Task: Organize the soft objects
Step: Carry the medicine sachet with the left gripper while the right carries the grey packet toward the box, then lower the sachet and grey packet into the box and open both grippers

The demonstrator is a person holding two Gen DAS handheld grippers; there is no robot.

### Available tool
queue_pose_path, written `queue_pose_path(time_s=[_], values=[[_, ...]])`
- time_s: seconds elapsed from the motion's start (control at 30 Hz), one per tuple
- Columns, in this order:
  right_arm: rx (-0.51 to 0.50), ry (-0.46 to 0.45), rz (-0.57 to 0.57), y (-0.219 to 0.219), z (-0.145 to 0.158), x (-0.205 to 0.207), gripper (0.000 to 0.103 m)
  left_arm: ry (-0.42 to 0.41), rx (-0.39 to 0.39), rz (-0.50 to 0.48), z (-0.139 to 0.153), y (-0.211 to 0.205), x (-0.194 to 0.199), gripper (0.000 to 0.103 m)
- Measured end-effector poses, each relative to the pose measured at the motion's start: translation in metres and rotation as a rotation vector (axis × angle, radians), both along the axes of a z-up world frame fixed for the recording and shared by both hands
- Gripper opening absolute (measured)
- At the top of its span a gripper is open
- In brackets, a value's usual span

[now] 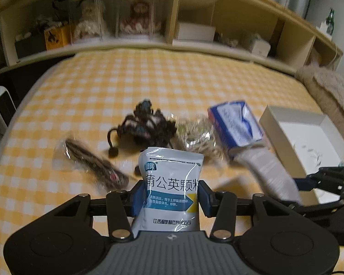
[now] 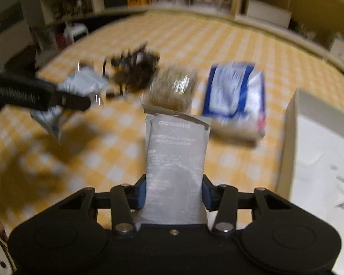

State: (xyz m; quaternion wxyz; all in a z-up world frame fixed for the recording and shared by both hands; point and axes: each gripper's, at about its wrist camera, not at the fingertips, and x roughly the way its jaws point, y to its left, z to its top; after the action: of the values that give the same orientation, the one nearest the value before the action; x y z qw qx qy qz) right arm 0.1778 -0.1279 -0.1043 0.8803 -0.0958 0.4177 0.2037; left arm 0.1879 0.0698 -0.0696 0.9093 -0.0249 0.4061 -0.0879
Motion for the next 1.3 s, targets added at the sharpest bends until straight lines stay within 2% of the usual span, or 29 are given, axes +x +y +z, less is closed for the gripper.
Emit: queue_pose_path(time_s=[0.2,0.43,0.63,0.93,1.17,1.3], values=[[0.076,-0.115,-0.047,-0.022,0.039,-0.006,0.048,-0.080,-0.034,0.019,0.019,-0.006,-0.009,0.049],[0.112,-0.168,-0.089,-0.047,0.066,-0.012,0.048,-0.145,-0.067,0.006,0.039,-0.027,-0.016,0.050],[0.121,-0.184,-0.129,-0.085,0.086,-0.023,0.048,-0.180,-0.095,-0.030,0.054,-0.057,-0.017,0.050],[0.088,-0.219,-0.232,-0.158,0.104,-0.036,0.049,-0.183,-0.162,-0.086,0.061,-0.124,-0.015,0.050],[0.088,-0.221,-0.297,-0.209,0.105,-0.044,0.049,-0.142,-0.199,-0.121,0.051,-0.180,-0.011,0.052],[0.087,-0.202,-0.328,-0.233,0.099,-0.044,0.049,-0.088,-0.245,-0.125,0.036,-0.206,-0.006,0.052]])
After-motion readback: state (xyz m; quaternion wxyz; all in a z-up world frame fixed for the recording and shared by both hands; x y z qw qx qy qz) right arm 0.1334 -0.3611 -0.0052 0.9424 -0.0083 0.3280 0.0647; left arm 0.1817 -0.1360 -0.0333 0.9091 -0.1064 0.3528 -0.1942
